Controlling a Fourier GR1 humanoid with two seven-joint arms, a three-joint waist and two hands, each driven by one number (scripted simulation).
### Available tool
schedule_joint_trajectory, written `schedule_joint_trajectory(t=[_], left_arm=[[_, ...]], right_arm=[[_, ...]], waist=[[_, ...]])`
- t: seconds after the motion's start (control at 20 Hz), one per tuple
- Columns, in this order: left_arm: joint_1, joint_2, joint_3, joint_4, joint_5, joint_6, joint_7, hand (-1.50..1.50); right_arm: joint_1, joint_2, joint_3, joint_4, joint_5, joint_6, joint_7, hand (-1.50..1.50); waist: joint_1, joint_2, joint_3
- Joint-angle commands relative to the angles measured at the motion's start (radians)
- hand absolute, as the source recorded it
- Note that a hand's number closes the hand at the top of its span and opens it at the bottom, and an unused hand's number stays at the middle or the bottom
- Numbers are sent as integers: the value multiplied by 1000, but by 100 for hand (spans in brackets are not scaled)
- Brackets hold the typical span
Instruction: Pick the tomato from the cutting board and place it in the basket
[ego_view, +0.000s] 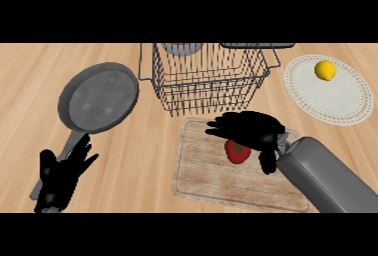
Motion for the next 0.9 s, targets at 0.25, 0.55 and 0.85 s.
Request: schedule_joint_trajectory(t=[0.25, 0.55, 0.85], left_arm=[[57, -39, -30, 56, -24, -17, 4, 0], [3, -25, 19, 77, -1, -45, 30, 0], [20, -4, 23, -4, 3, -66, 93, 0]], right_arm=[[30, 57, 14, 43, 68, -32, -15, -150], [10, 99, -18, 144, 106, -89, -52, -150], [30, 53, 15, 137, 187, -198, -167, 150]], waist=[[-4, 10, -17], [-2, 12, -17], [-1, 9, -17]])
